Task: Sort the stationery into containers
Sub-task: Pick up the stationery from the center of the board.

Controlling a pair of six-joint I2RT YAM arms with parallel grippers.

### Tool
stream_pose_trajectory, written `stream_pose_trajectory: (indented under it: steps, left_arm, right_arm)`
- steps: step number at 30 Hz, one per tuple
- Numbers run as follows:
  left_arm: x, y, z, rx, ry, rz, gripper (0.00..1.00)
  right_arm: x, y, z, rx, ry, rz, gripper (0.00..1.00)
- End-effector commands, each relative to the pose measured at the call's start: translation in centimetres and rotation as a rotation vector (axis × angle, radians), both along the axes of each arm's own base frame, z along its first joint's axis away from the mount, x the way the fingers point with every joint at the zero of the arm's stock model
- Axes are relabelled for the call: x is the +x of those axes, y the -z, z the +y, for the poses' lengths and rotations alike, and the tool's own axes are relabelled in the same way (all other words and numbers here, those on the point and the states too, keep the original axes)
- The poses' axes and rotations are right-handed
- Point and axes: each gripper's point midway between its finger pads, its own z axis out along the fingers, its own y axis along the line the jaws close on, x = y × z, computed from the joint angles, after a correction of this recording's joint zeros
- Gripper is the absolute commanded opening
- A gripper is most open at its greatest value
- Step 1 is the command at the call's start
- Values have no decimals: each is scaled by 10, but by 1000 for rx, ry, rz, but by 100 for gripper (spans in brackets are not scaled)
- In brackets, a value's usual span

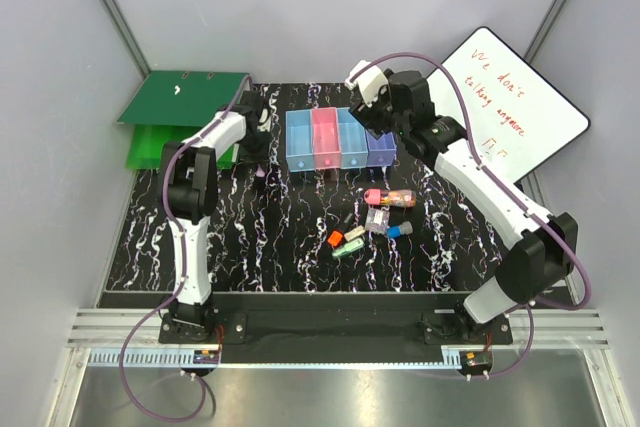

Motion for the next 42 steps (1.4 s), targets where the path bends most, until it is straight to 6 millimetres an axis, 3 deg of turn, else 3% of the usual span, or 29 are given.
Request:
stream_pose_trajectory:
  steps: [1, 6, 15, 17, 19, 20, 22, 23, 26, 27, 29, 36, 40, 42]
  left_arm:
    - [4, -32, 7, 39, 64, -98, 0]
    - [9, -62, 9, 46, 110, -196, 0]
    - [-2, -108, 22, 108, 211, -326, 0]
    - [-4, -120, 22, 111, 229, -360, 0]
    - [-4, -133, 21, 117, 262, -399, 0]
    - [-4, -138, 21, 118, 268, -413, 0]
    - [-6, -150, 17, 121, 313, -453, 0]
    - [-7, -155, 16, 131, 338, -469, 0]
    - [-14, -173, 2, 122, 426, -542, 0]
    - [-17, -188, -7, 114, 460, -599, 0]
    - [-24, -193, -14, 133, 527, -642, 0]
    - [-52, -256, -49, 87, 679, -892, 0]
    - [-67, -276, -64, 84, 741, -976, 0]
    - [-77, -281, -75, 87, 795, -1004, 0]
  right_arm:
    - [-2, -16, -3, 56, 19, -41, 75]
    - [-2, 1, -3, 91, 46, 11, 75]
    - [-6, 8, 3, 157, 47, 96, 76]
    - [-7, 5, 11, 181, 25, 122, 77]
    - [-16, 17, 22, 187, -38, 215, 79]
    - [-18, 5, 29, 214, -63, 225, 80]
    - [-32, 16, 42, 228, -134, 342, 82]
    - [-33, 3, 46, 261, -150, 348, 83]
    - [-50, -5, 63, 339, -258, 465, 86]
    - [-55, -5, 65, 353, -271, 504, 86]
    - [-56, -16, 72, 415, -314, 541, 88]
    - [-39, -35, 65, 568, -327, 608, 91]
    - [-28, -32, 60, 621, -327, 648, 91]
    - [-33, -35, 64, 630, -373, 662, 89]
